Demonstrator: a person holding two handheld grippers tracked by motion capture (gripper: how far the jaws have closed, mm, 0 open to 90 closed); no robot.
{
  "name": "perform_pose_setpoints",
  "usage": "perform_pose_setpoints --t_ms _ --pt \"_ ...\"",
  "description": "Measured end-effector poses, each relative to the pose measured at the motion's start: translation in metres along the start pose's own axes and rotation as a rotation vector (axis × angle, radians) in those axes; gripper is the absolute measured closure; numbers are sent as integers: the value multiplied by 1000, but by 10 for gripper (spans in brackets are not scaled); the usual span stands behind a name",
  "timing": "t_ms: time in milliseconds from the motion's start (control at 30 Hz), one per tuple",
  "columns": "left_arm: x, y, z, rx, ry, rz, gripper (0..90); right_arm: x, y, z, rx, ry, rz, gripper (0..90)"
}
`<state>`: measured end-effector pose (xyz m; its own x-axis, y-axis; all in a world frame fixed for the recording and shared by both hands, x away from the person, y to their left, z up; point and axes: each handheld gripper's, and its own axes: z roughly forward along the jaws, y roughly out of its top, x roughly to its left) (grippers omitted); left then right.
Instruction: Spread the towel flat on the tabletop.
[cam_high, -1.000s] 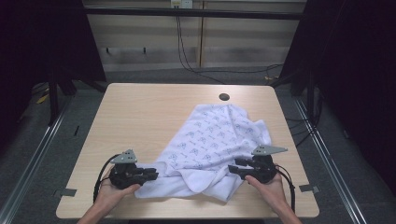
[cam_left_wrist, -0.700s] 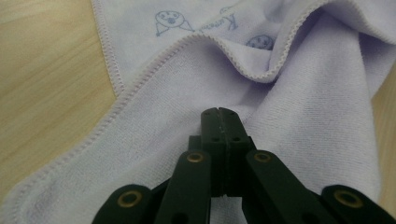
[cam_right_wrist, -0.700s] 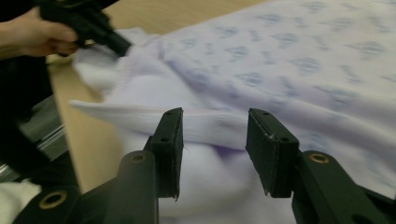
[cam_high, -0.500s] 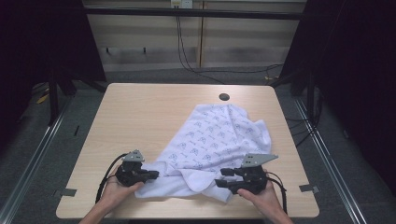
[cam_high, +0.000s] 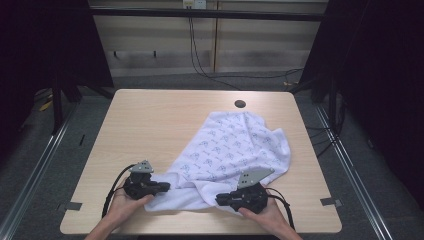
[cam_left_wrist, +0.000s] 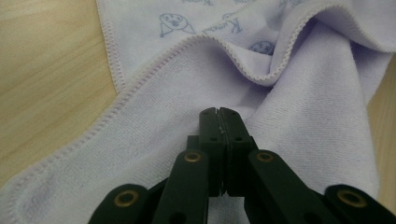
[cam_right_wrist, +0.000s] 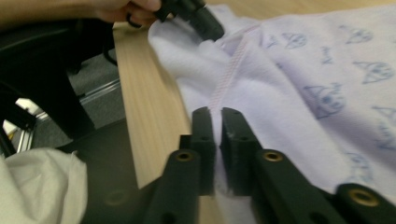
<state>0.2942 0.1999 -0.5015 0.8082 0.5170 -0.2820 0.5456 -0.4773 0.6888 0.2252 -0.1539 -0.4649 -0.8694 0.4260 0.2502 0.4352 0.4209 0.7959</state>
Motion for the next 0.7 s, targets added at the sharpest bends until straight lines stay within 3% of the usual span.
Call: perform_pose_setpoints --t_ms 200,233,267,333,400,433,533,633,700 --pt "-1 -1 -1 -1 -3 1 859 -25 2 -27 -110 -105 75 900" --pt "-3 -1 -3 -13 12 22 834 -31 2 -32 -124 -123 94 900" --pt "-9 0 -8 -58 27 61 783 -38 0 -36 -129 -151 110 900" --pt "-13 4 -18 -122 -14 45 744 -51 -4 -44 -147 -176 148 900" --pt "-12 8 -28 -147 9 57 693 -60 -9 -49 -157 -190 180 900" --pt "-4 8 -34 -166 22 35 676 -62 -10 -50 -157 -196 183 900" --pt "21 6 -46 -215 116 -57 648 -67 -10 -52 -140 -222 180 900" --pt "44 -1 -52 -217 156 -134 610 -75 -10 -55 -157 -229 194 900" --pt "52 -6 -51 -185 162 -147 580 -76 -11 -55 -155 -229 202 900"
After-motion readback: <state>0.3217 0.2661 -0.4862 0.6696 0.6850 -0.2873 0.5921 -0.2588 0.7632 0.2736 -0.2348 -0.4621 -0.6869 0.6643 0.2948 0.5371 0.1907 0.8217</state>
